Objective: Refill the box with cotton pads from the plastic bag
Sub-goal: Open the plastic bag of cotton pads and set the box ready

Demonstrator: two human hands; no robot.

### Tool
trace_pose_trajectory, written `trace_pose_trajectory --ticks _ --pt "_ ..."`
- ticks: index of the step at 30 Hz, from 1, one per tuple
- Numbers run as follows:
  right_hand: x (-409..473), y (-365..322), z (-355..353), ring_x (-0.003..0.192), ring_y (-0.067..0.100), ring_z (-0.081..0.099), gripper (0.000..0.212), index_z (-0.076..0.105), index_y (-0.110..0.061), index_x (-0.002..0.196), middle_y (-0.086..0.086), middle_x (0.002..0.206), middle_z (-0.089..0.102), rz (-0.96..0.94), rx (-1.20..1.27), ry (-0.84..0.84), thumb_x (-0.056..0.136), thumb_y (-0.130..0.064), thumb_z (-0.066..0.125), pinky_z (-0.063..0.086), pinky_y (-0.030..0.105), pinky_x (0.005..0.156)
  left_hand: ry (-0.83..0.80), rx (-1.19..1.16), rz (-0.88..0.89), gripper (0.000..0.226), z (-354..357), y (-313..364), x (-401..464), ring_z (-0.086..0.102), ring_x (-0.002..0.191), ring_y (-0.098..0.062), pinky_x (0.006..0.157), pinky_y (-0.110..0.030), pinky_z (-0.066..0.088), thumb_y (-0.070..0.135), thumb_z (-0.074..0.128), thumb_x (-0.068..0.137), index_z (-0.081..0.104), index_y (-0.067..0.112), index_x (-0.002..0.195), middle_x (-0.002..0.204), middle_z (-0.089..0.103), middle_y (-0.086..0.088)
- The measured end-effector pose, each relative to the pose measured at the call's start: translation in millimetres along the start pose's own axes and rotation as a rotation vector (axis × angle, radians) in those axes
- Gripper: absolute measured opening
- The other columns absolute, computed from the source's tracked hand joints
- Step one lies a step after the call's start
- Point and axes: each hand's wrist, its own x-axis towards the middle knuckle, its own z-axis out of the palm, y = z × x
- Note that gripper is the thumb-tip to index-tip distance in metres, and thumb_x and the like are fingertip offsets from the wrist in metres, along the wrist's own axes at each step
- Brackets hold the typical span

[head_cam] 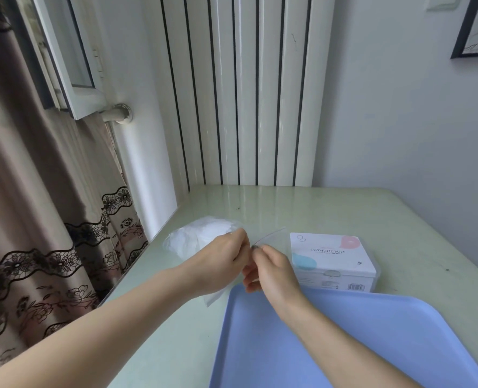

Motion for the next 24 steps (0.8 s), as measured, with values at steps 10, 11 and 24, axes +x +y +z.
trace_pose_trajectory --ticks 10,11,24 --pt "-0.3 19.1 5.6 0.054 0.017 0.044 0.032 0.042 -0.005 0.076 0.003 0.060 0.048 -0.178 -0.226 0.133 0.101 -0.024 0.041 0.038 0.032 0.054 -0.012 0.059 0.021 0.024 4.5 -2.9 4.3 0.029 0.063 -0.012 0.058 -0.023 0.031 0.010 0.031 0.102 0.030 0.016 0.078 0.071 0.040 0.002" --pt "-0.1 19.3 5.7 0.055 0.017 0.043 0.032 0.042 -0.004 0.076 0.004 0.061 0.048 -0.180 -0.223 0.138 0.101 -0.024 0.041 0.037 0.030 0.053 -0.013 0.065 0.021 0.024 4.4 -2.7 5.2 0.029 0.063 -0.012 0.058 -0.024 0.031 0.010 0.031 0.102 0.030 0.016 0.078 0.072 0.040 0.001" --pt "-7.6 35.6 -36.1 0.046 0.010 0.054 0.031 0.040 -0.007 0.072 0.009 0.061 0.050 -0.116 -0.417 0.079 0.100 -0.020 0.046 0.038 0.030 0.049 0.251 0.225 -0.056 0.018 -70.3 -15.9 26.0 0.043 0.067 -0.032 0.064 -0.054 0.040 0.012 0.032 0.099 0.032 0.009 0.081 0.077 0.045 -0.010"
